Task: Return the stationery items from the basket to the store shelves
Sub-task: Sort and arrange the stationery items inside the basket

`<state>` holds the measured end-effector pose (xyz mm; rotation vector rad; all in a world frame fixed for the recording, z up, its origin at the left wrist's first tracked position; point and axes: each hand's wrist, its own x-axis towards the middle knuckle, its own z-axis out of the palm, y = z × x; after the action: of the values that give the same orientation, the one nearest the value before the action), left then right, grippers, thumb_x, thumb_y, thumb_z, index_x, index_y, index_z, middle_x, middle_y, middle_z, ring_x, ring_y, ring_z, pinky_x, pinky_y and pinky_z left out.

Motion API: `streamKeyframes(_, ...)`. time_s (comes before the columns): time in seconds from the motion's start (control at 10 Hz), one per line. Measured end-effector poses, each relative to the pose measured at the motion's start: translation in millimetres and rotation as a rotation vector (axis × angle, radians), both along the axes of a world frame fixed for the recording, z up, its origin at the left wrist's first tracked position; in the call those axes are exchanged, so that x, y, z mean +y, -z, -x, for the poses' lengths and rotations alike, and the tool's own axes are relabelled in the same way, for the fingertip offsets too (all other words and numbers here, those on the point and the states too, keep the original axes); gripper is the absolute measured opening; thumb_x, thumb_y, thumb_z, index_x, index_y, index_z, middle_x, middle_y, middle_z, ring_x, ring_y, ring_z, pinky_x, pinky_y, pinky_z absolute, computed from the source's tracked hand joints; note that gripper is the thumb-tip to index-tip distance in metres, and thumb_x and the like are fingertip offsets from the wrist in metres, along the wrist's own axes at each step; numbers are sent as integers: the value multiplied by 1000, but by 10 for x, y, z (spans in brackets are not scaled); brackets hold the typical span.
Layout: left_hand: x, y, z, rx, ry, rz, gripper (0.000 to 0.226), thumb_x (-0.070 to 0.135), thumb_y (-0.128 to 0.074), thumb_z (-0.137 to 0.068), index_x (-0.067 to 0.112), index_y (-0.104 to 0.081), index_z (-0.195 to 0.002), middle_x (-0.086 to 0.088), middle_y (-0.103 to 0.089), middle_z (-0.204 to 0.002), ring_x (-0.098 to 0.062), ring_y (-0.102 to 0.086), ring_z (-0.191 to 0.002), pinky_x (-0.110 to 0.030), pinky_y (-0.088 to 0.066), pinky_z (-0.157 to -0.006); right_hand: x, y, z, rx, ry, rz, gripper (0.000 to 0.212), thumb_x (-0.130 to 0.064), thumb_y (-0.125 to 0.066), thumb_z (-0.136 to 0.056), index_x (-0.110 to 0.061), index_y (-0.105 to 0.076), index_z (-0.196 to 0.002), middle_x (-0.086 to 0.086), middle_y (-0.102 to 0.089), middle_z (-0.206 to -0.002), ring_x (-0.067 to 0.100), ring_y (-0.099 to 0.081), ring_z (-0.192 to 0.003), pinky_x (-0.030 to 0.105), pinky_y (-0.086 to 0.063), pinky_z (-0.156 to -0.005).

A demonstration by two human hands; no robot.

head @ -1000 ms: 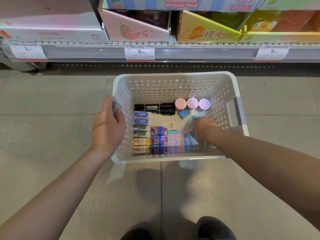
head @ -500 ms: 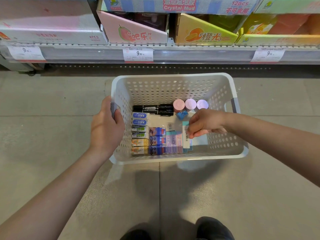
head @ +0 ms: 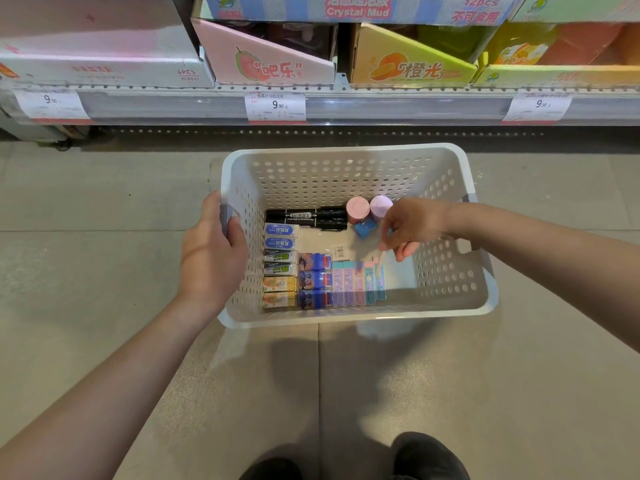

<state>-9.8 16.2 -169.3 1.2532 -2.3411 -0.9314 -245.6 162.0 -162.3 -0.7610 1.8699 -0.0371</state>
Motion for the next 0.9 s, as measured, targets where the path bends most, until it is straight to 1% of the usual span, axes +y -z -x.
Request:
streamKeyframes(0.1, 4, -20, 7, -10, -7, -9, 29, 11, -41, -96, 10, -46, -125, -3, -53, -76, -13, -46, -56, -24, -34, -48, -31, 54, 12, 121, -111, -56, 24, -26, -59, -92, -10, -59, -73, -6, -63, -56, 3, -59, -47, 16, -48, -55)
streamKeyframes(0.2, 18, -42, 9, -16, -11, -11, 29, 11, -41, -97, 10, -46, -125, 0, -50, -73, -11, -45, -53, -22, -31, -46, -7, 150, -63, 200, -182, -123, 16, -23, -57, -91, -9, -63, -93, -3, -59, -64, 9, -55, -53, 21, -47, -54)
streamKeyframes(0.3, 20, -54, 6, -10, -15, -16, 28, 11, -41, -97, 10, -46, -124, -2, -51, -75, -10, -44, -53, -18, -30, -46, 28, 256, -173, 187, -187, -186, 31, -24, -54, -93, 0, -62, -111, -1, -56, -67, 12, -52, -56, 22, -44, -53)
streamKeyframes(0.4, 25, -66, 6, 1, -10, -24, 29, 11, -40, -97, 9, -46, -125, -3, -51, -80, -8, -44, -54, -14, -31, -43, 37, 289, -304, 280, -494, -215, 31, -12, -54, -93, 0, -57, -122, 8, -65, -103, 21, -60, -84, 22, -40, -55)
streamKeyframes(0.5, 33, -74, 2, 16, 8, -30, 30, 10, -40, -97, 8, -45, -126, -5, -52, -83, -8, -44, -54, -8, -34, -42, 79, 540, -299, 359, -495, -155, 24, -10, -54, -91, -15, -57, -114, 11, -61, -113, 27, -59, -110, 23, -47, -62)
streamKeyframes(0.6, 27, -76, -3, 27, 15, -40, 31, 10, -40, -97, 8, -45, -127, -18, -60, -92, -7, -44, -55, -6, -34, -42, 160, 695, -348, 525, -541, -132, 32, -7, -47, -94, -7, -48, -126, 12, -58, -121, 26, -58, -114, 29, -50, -85)
streamKeyframes(0.7, 26, -86, -3, 26, 13, -45, 32, 10, -40, -97, 8, -44, -128, -26, -62, -102, -7, -44, -56, -5, -34, -42, 211, 784, -402, 580, -462, -80, 40, -2, -46, -93, 0, -39, -133, 13, -55, -128, 27, -58, -115, 31, -48, -89)
streamKeyframes(0.8, 27, -77, -2, 29, 14, -35, 30, 9, -40, -97, 6, -45, -127, -22, -61, -91, -8, -42, -53, -7, -35, -42, 225, 762, -441, 597, -485, -65, 42, -3, -45, -93, -1, -34, -134, 15, -55, -128, 29, -58, -114, 32, -49, -86)
streamKeyframes(0.9, 21, -50, -3, 13, 11, -32, 30, 11, -40, -97, 9, -45, -126, 1, -50, -66, -11, -42, -49, -15, -33, -41, 216, 760, -451, 582, -538, -92, 41, -4, -45, -94, -1, -34, -134, 15, -56, -126, 29, -59, -112, 31, -49, -83)
